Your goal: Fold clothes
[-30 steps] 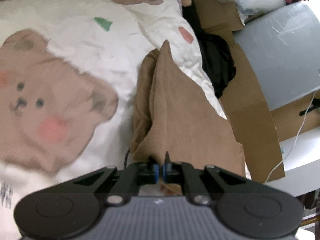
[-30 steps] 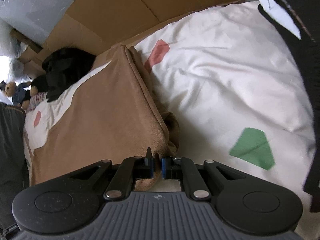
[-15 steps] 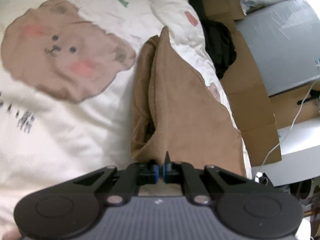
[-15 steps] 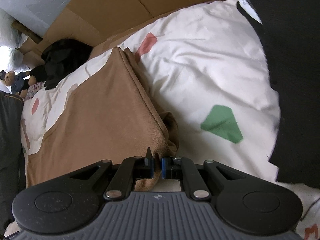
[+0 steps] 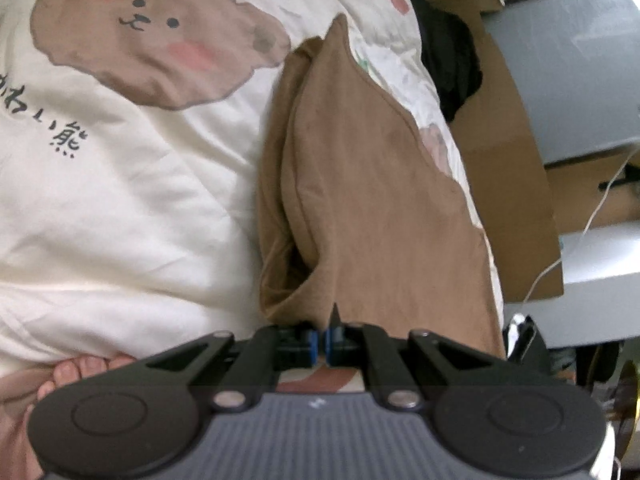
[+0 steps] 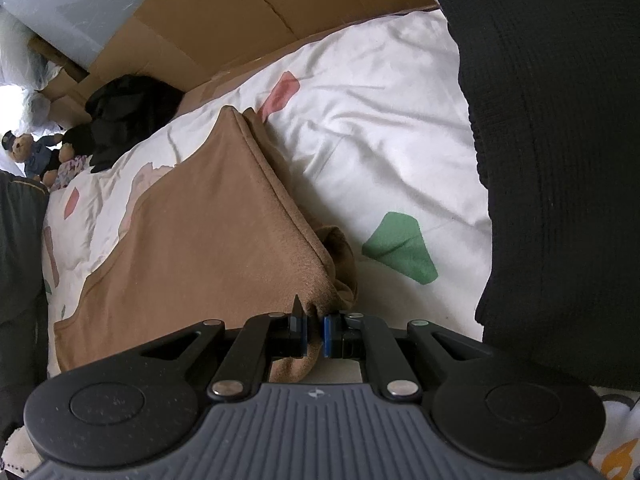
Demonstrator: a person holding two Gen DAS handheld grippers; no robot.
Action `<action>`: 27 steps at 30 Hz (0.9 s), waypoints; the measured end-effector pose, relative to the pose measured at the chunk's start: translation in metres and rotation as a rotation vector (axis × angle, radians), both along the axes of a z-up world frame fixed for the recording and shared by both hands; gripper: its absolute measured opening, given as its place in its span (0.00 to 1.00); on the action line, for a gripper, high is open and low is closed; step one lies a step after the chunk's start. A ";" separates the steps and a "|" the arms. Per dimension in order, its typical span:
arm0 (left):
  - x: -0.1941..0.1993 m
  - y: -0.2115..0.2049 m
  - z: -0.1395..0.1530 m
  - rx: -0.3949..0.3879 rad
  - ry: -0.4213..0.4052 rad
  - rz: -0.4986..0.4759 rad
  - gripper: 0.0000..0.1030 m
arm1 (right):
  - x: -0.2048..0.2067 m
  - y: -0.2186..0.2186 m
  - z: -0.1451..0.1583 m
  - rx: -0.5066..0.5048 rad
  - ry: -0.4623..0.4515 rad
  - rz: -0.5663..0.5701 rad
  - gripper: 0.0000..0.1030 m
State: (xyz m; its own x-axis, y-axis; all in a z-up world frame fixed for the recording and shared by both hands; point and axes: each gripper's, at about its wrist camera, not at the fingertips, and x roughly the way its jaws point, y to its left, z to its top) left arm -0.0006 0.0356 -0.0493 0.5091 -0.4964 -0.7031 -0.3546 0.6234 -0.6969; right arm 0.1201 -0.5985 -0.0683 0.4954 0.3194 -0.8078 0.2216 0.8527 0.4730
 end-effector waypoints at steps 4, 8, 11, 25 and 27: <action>0.014 0.004 0.008 0.015 0.022 -0.121 0.03 | 0.002 -0.001 -0.003 0.000 0.009 0.006 0.07; 0.019 -0.001 0.018 0.025 0.033 -0.231 0.03 | 0.001 -0.003 -0.004 0.001 0.013 0.007 0.07; 0.018 -0.005 0.018 0.029 0.041 -0.263 0.03 | 0.000 -0.006 -0.004 -0.001 0.015 0.005 0.07; 0.025 -0.029 0.007 -0.022 0.073 -0.432 0.04 | -0.005 -0.018 0.003 -0.070 0.043 0.068 0.07; 0.025 -0.029 0.005 -0.023 0.078 -0.437 0.03 | -0.004 -0.018 0.006 -0.083 0.041 0.080 0.07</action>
